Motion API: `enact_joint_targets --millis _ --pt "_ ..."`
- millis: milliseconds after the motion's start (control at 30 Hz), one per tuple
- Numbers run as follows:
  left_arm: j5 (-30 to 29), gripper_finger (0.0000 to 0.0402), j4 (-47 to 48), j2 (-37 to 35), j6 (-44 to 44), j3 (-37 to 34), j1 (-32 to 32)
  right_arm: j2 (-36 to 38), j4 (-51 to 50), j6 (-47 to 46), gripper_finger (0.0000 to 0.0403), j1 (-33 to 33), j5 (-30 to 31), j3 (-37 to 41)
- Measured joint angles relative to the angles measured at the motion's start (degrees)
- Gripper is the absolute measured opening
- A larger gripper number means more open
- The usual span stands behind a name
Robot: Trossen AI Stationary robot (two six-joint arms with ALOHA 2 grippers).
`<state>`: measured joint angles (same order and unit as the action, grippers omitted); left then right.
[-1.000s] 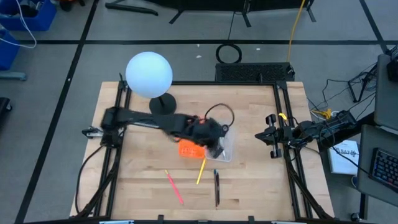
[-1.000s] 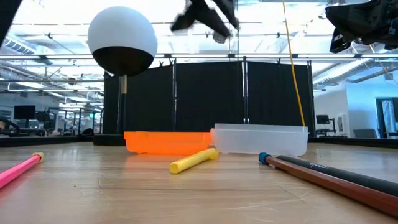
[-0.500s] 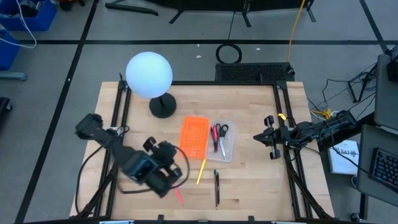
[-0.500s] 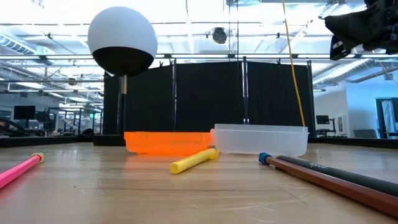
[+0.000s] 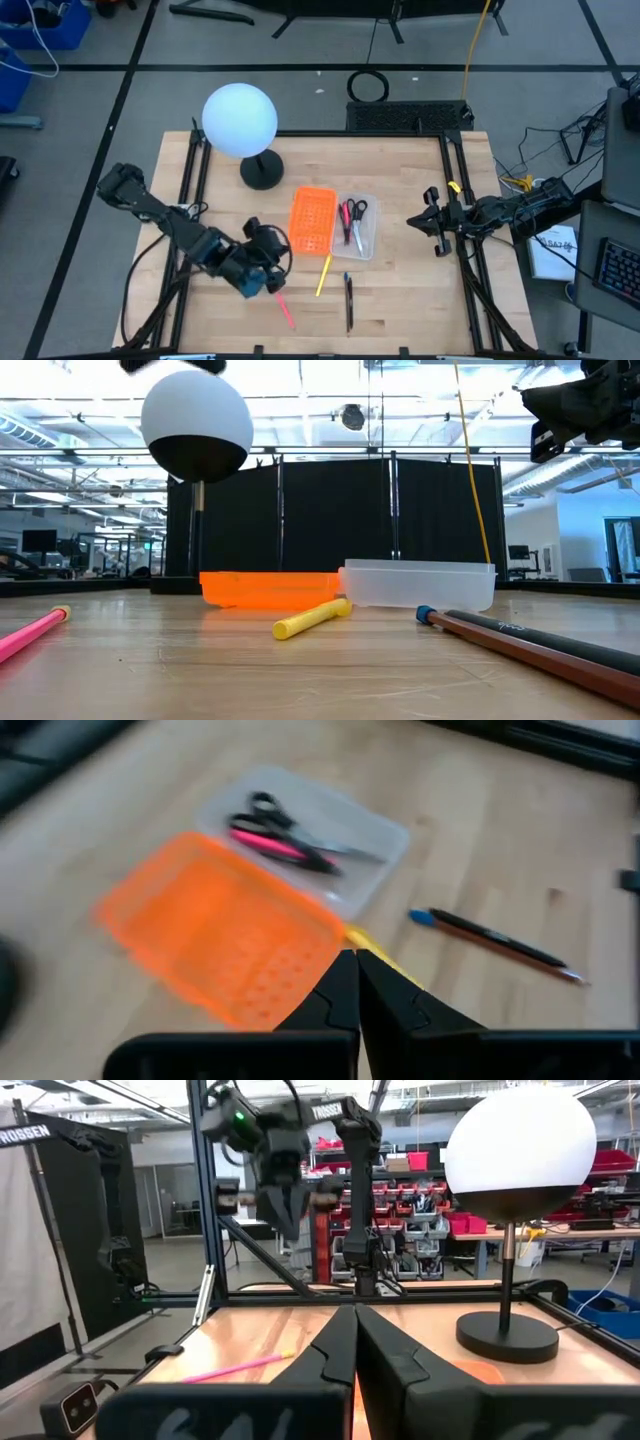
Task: Pick & place school supplies into a supply box
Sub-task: Put the pink pencil into the orange supply box
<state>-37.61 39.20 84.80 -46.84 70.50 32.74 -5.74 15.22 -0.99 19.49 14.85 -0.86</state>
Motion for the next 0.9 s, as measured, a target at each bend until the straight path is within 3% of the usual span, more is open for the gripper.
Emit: enact_joint_targets --millis 100,233,567,900 --pt "4.0 0.0007 -11.0 -1.2 4.5 -7.2 -1.7 0.0 0.0 0.1 0.0000 0.0 0.0 0.0" --pt "5.1 0.0004 -19.3 -1.7 5.3 -13.1 -3.4 0.0 0.1 0.5 0.0000 0.0 0.0 0.0" --pt "2.4 0.0004 -33.4 -1.7 -6.0 -26.6 0.3 0.0 0.4 1.9 0.0000 0.0 0.2 0.0" --pt "1.0 0.0005 -41.5 -1.6 -15.8 -38.6 3.4 0.0 0.3 1.7 0.0000 0.0 0.3 0.0"
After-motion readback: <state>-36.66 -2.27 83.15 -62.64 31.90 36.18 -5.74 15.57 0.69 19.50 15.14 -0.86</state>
